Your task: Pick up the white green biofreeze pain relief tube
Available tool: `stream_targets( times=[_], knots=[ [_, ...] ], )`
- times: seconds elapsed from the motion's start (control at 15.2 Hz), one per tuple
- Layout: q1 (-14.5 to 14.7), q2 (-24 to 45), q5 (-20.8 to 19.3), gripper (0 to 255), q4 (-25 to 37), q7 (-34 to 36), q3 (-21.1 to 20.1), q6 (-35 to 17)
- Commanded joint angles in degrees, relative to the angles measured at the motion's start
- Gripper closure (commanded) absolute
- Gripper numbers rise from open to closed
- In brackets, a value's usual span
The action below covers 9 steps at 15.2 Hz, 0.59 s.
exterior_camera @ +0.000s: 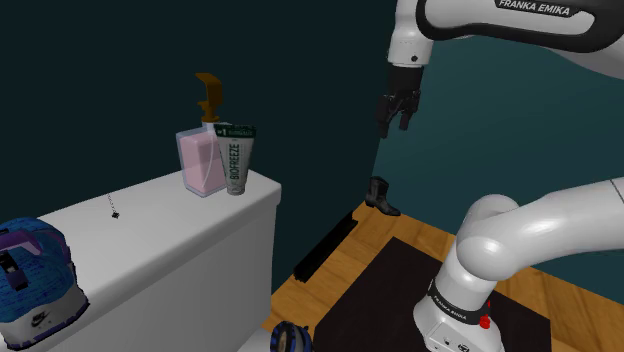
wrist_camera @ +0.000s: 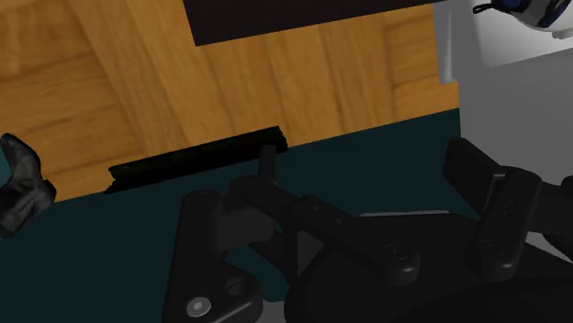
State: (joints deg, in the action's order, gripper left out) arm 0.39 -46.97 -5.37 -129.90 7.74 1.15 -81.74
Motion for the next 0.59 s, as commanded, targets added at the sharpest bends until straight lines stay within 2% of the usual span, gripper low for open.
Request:
stream_targets(
  times=[0.0, 0.53],
  knots=[
    [0.0, 0.0, 0.0, 0, 0.0, 0.0, 0.0, 0.0],
    [5.22, 13.01, 4.73, 0, 10.6, -1.55, -4.48, -1.65]
  ],
)
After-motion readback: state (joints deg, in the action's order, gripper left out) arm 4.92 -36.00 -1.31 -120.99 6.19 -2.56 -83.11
